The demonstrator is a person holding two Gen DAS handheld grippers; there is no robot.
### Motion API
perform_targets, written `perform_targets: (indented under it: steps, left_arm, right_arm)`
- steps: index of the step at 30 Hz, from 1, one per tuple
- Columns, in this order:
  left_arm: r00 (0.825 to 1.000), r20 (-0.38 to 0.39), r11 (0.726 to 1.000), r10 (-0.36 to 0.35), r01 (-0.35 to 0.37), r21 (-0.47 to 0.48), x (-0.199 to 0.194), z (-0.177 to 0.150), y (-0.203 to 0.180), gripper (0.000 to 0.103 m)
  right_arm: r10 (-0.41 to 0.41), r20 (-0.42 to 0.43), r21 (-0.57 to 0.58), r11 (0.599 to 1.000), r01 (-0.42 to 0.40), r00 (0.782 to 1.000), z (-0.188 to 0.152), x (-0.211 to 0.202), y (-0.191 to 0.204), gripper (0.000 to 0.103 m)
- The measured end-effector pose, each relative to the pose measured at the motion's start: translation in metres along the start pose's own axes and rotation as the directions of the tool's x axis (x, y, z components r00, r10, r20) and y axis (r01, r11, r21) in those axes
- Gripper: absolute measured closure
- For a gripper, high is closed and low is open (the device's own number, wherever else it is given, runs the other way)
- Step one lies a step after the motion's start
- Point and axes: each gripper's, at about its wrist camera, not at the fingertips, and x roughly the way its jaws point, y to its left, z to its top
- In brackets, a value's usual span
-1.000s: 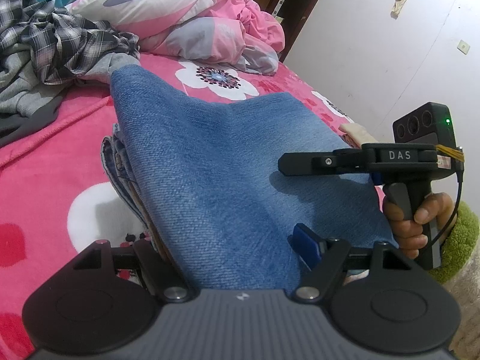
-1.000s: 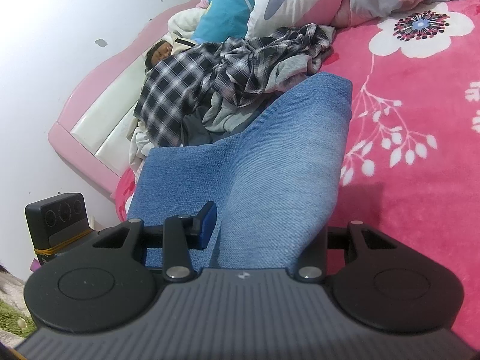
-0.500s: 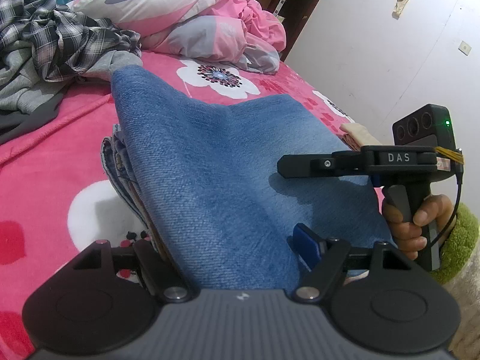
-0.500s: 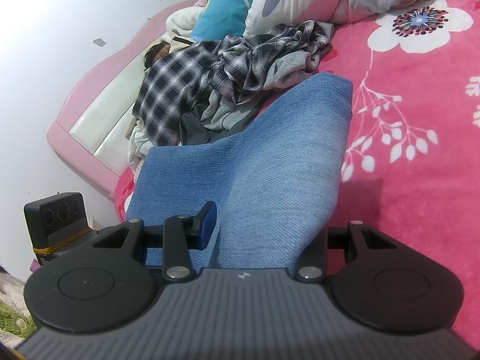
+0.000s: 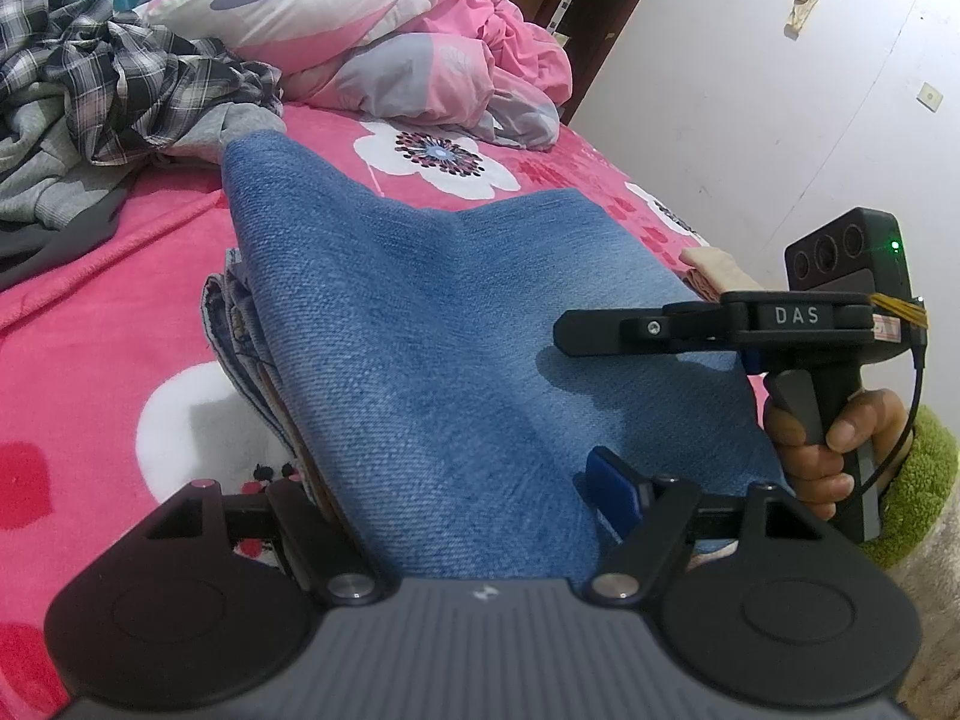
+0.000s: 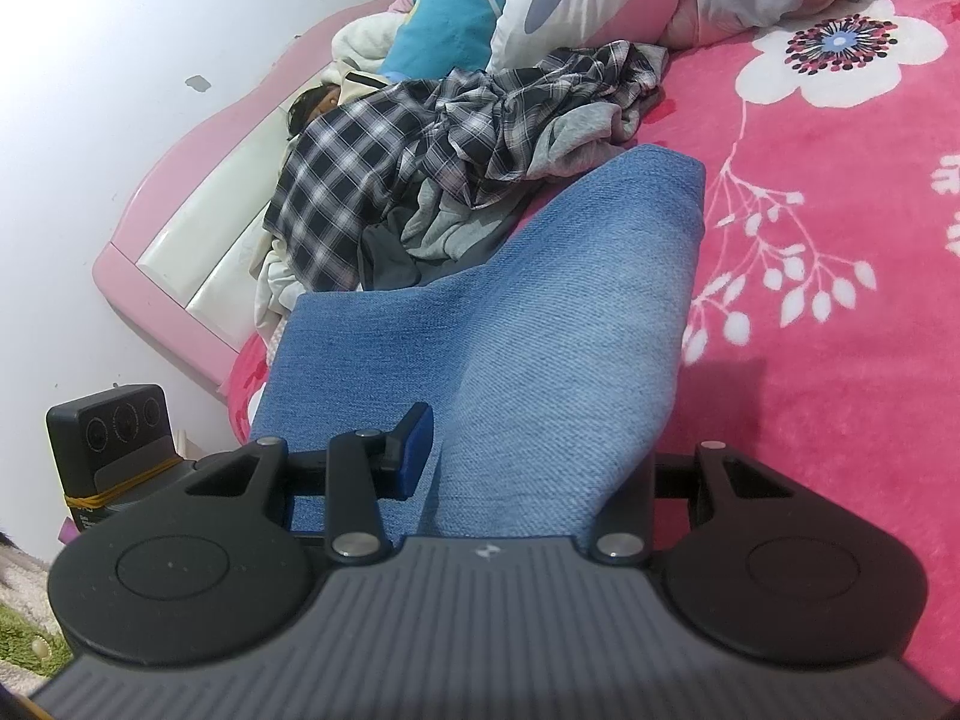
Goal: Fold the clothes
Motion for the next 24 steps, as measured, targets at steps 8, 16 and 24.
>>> perform_targets:
  steps: [8, 16, 24]
  left_arm:
    - [1.0, 0.0, 1.0, 0.0, 0.0, -0.002, 0.0006, 0.0006, -0.0003, 0.027]
    - [1.0, 0.002, 1.0, -0.001, 0.001, -0.005, -0.0004, 0.0006, -0.0003, 0.027]
    - [1.0, 0.006, 1.0, 0.0, 0.0, -0.007, -0.0013, 0.001, 0.0003, 0.027]
  right_arm:
    - [-0.002, -0.001, -0.002, 1.0, 0.002, 1.0, 0.001, 0.0008, 0.0012, 0.061]
    - [-0.004, -0.005, -0.004, 1.0, 0.004, 1.0, 0.0019, 0.0014, 0.0023, 0.061]
    - [-0.006, -0.006, -0.008, 1.0, 0.005, 1.0, 0.0026, 0.0033, 0.0041, 0.061]
